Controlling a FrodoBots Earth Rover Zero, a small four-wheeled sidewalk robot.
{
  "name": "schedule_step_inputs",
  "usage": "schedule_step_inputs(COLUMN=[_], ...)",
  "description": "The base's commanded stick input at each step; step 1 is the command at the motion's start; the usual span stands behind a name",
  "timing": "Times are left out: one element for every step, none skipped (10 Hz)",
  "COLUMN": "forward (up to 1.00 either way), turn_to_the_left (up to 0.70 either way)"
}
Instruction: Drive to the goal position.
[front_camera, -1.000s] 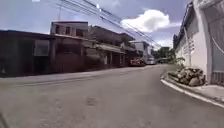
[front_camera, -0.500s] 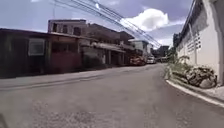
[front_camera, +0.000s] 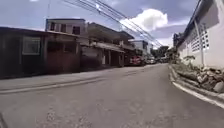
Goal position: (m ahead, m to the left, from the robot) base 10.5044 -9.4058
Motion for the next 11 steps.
schedule_step_inputs(forward=[0.85,0.85,0.85,0.85,0.85,0.85,0.85,0.85,0.85,0.85,0.85], turn_to_the_left=[0.00,-0.06,-0.34,-0.34,-0.34,-0.31,0.00,0.00,0.00,0.00,0.00])
